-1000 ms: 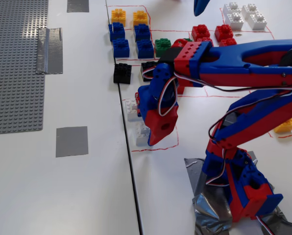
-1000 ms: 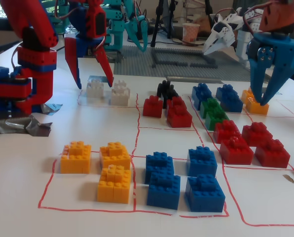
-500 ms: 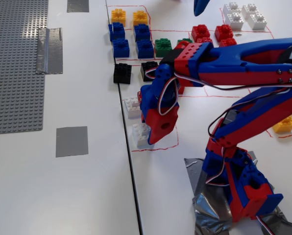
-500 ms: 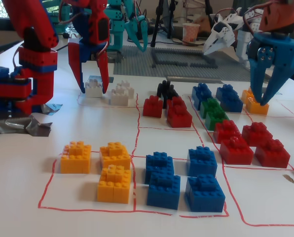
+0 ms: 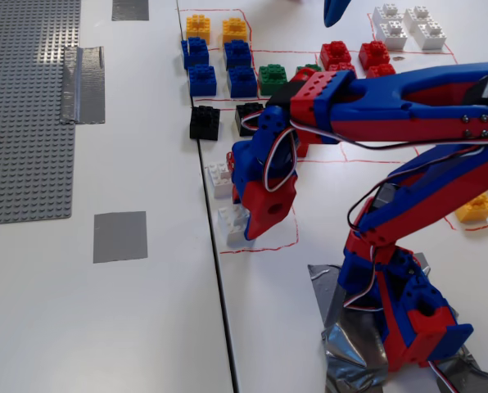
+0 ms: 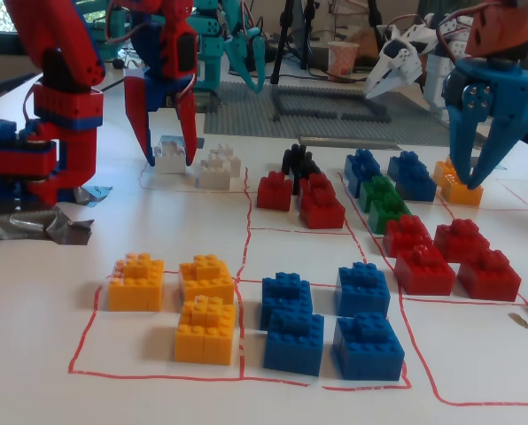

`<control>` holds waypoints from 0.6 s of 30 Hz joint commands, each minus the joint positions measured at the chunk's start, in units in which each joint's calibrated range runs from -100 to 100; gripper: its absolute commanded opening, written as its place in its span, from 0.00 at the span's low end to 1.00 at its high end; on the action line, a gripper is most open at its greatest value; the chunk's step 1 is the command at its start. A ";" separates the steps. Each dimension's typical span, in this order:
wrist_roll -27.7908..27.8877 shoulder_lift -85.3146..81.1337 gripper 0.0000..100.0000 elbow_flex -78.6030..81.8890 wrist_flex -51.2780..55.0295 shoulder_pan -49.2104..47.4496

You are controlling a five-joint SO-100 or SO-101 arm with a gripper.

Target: Grab the block and put it in the grey marker

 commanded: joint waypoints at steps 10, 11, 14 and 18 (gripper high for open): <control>2.05 1.55 0.00 -15.44 6.28 -1.36; 2.30 1.79 0.00 -16.53 6.93 -1.66; 3.17 3.20 0.00 -20.62 9.44 -2.44; 4.59 5.42 0.00 -26.98 14.39 -3.62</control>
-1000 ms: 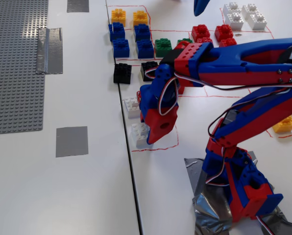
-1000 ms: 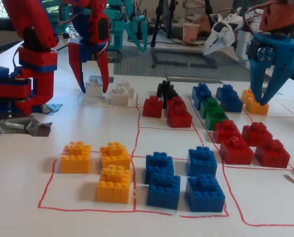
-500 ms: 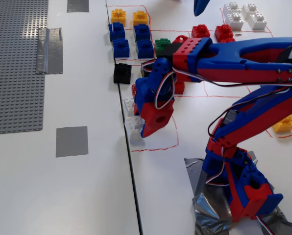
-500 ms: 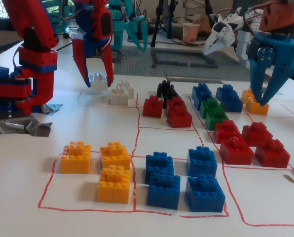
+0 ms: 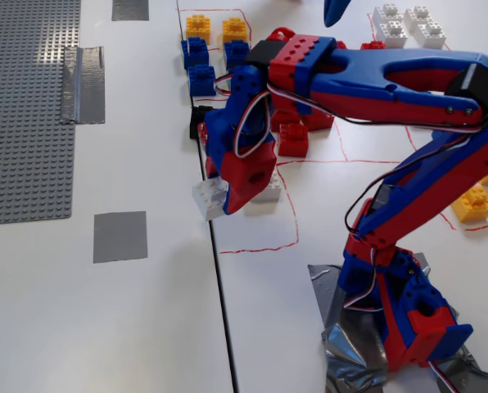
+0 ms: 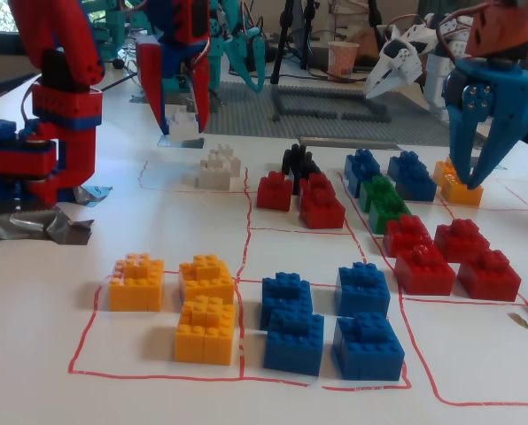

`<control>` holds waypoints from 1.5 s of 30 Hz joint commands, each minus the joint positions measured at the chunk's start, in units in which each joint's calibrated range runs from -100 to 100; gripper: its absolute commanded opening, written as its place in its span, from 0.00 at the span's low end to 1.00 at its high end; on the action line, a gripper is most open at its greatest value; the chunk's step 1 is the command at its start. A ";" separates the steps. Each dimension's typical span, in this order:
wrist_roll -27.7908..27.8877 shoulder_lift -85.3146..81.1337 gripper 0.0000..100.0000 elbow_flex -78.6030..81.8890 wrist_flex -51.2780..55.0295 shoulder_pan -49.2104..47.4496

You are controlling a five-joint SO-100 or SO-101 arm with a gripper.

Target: Grab the block and put it in the grey marker

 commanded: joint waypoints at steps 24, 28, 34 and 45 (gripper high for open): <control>12.31 6.59 0.00 -33.15 14.75 -6.21; 16.36 6.84 0.00 -33.42 14.27 -8.07; 21.44 9.07 0.00 -35.24 13.37 -8.76; 25.93 23.01 0.00 -49.14 14.91 -8.86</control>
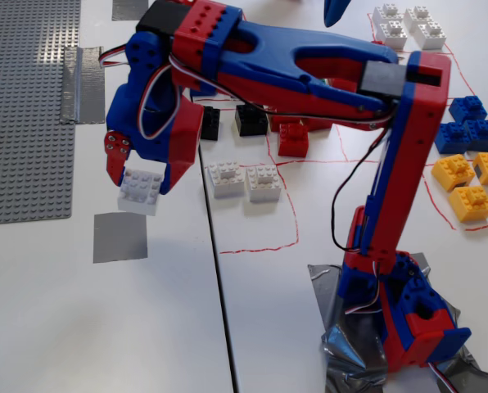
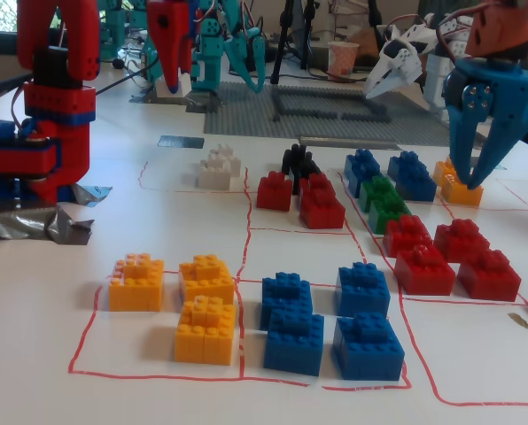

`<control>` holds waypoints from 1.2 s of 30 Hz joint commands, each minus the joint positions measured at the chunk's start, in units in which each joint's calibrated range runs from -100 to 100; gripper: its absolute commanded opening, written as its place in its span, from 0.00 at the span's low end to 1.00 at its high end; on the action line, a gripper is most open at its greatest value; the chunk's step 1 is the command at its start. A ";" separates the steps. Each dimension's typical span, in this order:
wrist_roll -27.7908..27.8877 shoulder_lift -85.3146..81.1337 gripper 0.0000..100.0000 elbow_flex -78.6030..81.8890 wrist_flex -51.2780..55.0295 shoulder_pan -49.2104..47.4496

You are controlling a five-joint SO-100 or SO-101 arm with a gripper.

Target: Grab the block and put it in the grey marker

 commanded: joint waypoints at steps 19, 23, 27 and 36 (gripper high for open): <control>-1.22 13.50 0.00 -10.72 -1.35 -2.33; -1.90 15.48 0.00 -11.08 -3.06 -2.14; -0.49 15.90 0.02 -11.35 -4.11 -2.43; 2.78 16.47 0.11 -11.72 -3.63 -2.33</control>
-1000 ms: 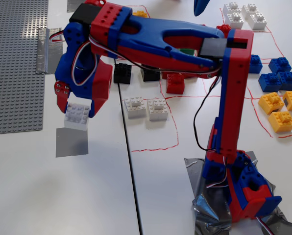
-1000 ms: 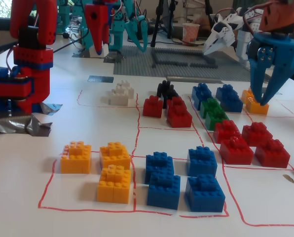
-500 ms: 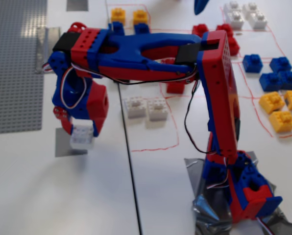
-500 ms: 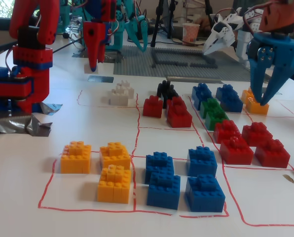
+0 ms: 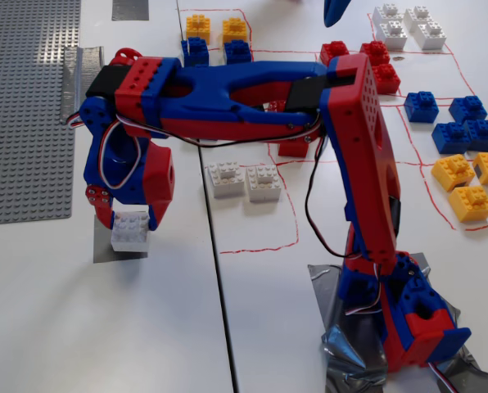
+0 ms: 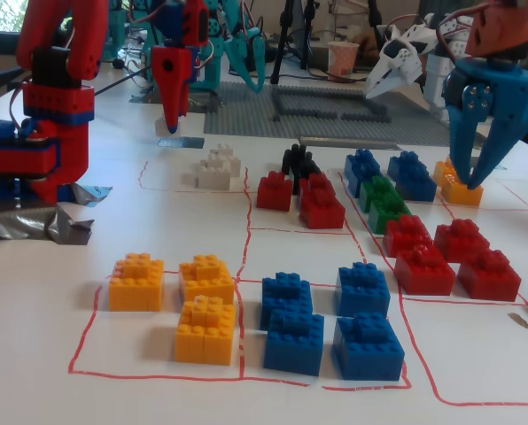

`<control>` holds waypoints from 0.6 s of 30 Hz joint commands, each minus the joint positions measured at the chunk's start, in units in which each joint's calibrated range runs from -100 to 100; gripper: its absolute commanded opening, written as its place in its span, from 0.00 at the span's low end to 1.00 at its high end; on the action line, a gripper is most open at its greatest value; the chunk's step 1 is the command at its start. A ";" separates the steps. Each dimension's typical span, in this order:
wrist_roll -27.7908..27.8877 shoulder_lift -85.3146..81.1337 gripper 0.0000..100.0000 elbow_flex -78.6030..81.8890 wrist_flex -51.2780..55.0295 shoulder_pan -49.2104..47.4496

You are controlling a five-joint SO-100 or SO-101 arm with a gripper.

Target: Grab the block and put it in the grey marker

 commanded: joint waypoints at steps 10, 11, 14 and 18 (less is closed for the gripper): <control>-1.90 -1.05 0.29 -5.00 -2.01 0.06; -2.05 -0.97 0.30 -5.00 -2.01 0.06; -2.44 -1.05 0.31 -5.63 -1.53 0.06; -3.08 -2.37 0.32 -9.81 0.99 0.06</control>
